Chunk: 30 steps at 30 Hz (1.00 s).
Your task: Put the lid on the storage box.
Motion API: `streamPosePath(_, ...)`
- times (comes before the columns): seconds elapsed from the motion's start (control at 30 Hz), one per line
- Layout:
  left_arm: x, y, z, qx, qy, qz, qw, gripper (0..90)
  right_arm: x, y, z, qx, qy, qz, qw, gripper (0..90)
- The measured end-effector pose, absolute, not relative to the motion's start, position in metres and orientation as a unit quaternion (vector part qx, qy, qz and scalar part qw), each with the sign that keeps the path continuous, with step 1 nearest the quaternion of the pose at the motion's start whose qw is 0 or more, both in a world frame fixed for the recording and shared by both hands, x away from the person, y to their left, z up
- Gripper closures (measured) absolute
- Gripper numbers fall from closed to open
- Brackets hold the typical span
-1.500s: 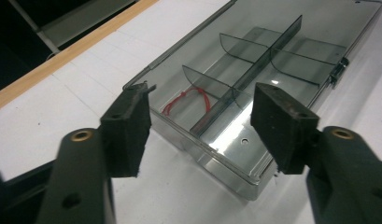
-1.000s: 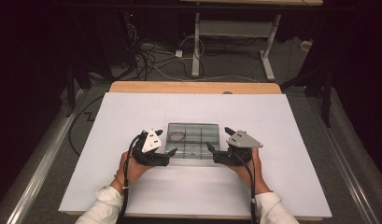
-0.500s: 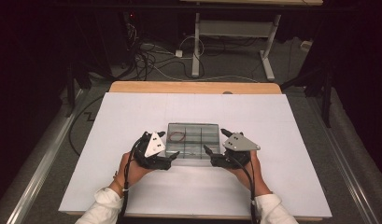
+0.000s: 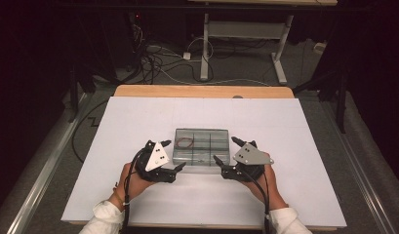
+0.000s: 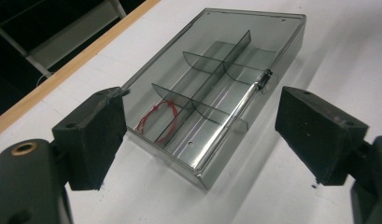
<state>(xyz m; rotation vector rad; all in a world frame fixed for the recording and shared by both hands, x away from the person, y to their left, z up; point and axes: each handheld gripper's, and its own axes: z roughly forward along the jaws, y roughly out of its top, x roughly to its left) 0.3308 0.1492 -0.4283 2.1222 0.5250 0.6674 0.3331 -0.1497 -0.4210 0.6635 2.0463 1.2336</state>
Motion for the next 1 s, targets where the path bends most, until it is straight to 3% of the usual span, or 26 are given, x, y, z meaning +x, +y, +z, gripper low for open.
streamPosePath(1.0,0.3,0.182,-0.436,0.836,0.201,0.28,0.427,15.5,0.302,-0.188,-0.416,0.256,0.772,0.468,0.345,19.3)
